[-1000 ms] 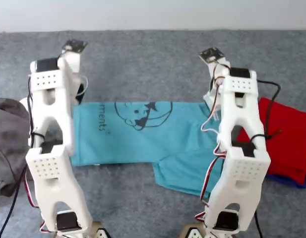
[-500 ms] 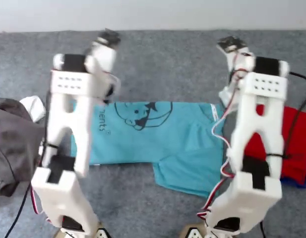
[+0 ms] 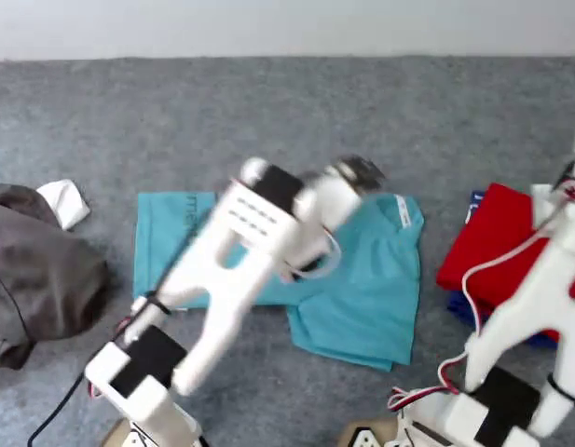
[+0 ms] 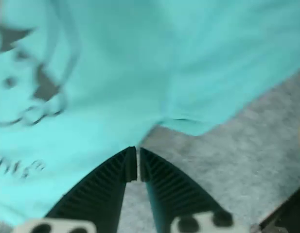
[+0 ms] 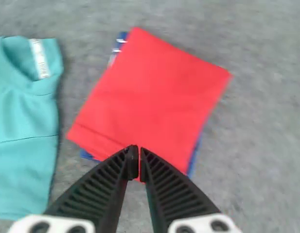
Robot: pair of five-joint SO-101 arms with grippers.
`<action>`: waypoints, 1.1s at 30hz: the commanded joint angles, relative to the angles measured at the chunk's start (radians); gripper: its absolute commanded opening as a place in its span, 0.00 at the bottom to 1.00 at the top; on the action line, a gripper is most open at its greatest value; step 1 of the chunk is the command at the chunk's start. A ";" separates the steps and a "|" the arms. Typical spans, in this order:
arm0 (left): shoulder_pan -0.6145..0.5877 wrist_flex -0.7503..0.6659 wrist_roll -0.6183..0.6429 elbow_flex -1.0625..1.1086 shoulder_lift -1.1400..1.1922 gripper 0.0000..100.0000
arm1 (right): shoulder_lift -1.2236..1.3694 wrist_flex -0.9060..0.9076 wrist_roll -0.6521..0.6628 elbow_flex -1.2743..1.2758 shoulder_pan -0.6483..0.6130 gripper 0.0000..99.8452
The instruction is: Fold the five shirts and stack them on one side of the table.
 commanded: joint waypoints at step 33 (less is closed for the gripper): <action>0.345 -0.290 -0.011 0.010 0.359 0.10 | -0.320 0.039 -0.003 0.308 0.096 0.01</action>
